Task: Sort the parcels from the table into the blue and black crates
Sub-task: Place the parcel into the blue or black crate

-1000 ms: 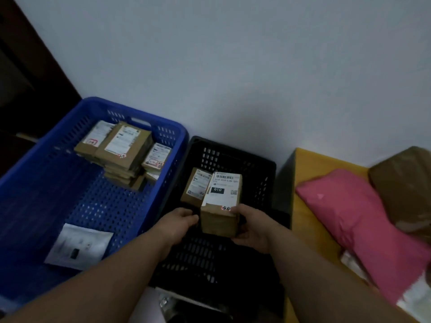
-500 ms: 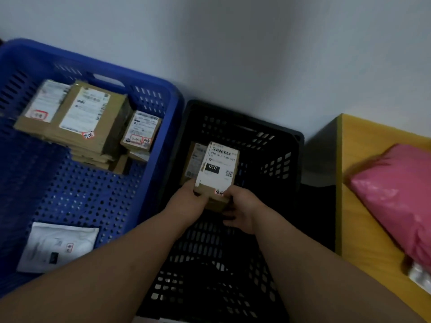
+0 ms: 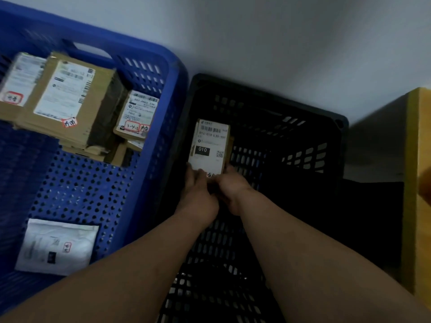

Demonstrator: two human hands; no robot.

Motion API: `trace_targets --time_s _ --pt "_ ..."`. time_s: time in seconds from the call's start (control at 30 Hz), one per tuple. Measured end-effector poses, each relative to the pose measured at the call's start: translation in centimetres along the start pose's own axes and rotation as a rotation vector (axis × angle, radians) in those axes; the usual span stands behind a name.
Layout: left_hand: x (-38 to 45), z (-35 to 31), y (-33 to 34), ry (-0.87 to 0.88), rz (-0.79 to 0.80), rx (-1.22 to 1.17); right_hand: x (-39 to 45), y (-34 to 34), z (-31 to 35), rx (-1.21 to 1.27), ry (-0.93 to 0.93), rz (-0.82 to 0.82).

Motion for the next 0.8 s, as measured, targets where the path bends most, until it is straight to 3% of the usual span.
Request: trace_targets --time_s 0.23,0.43,0.57,0.8 --pt "1.8 -0.5 -0.5 0.056 -0.027 0.054 -0.9 -0.8 1.6 0.091 -0.088 0.121" --pt "0.1 -0.2 -1.2 0.004 -0.007 0.150 -5.5 -3.2 2.6 -0.316 -0.042 0.092" --pt "-2.8 -1.3 -1.0 0.084 -0.019 0.265 -8.8 -4.7 4.0 -0.511 -0.042 0.076" --pt "-10.1 -5.3 -1.6 0.161 -0.132 0.419 -16.7 -6.5 7.1 -0.809 -0.267 0.079"
Point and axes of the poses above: each hand's wrist, its own x-axis towards the middle knuckle, its own y-axis out of the palm, z = x × y, the point moved 3 cm from there along x, towards the middle knuckle, and after that the axes turned 3 degrees about -y, right-handed, at the moved point
